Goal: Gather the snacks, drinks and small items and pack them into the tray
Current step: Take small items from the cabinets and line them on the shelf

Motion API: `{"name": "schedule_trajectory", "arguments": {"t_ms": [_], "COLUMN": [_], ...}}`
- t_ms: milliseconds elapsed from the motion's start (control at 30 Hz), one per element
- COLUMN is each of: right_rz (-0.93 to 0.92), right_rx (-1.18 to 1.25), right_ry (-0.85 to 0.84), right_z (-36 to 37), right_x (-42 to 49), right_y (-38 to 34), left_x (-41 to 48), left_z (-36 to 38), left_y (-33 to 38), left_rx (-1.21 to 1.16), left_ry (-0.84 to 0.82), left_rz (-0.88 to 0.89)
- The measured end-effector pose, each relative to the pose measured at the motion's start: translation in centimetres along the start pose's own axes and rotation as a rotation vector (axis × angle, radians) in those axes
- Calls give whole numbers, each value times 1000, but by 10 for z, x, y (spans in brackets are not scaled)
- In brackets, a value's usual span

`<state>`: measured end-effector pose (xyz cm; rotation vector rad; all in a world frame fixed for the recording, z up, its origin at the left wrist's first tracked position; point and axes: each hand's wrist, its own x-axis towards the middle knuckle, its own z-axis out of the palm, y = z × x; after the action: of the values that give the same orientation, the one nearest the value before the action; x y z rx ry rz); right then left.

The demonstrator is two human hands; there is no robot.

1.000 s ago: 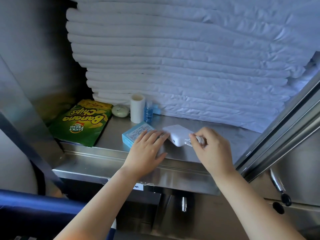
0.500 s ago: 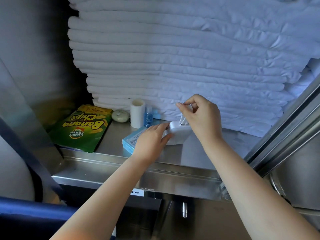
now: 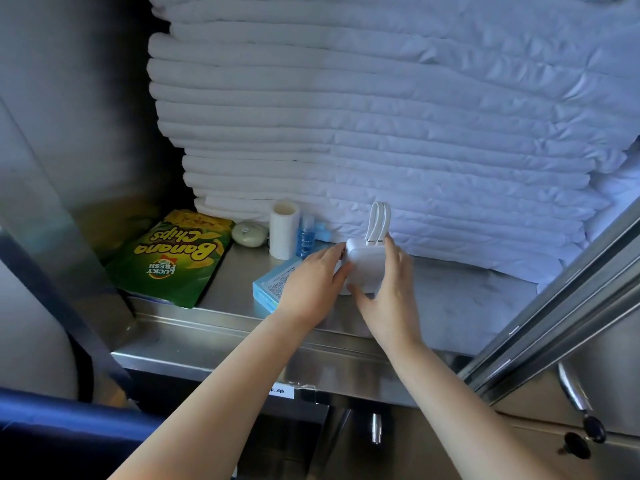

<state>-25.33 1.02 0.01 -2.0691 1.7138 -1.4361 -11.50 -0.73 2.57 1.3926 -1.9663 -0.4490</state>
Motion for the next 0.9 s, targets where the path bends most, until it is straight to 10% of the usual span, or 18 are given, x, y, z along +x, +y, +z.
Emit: {"name": "schedule_trajectory", "arguments": {"t_ms": [367, 900], "right_rz": [100, 45], "right_rx": [-58, -134], "right_ry": [-9, -78], "right_z": [18, 62], "right_x": [11, 71], "right_y": [7, 5], "left_x": [-24, -38], "left_z": [-16, -7], "left_y": [-32, -54], "left_rx": [437, 360], "left_ry": [89, 210], "left_rz": [200, 150]}}
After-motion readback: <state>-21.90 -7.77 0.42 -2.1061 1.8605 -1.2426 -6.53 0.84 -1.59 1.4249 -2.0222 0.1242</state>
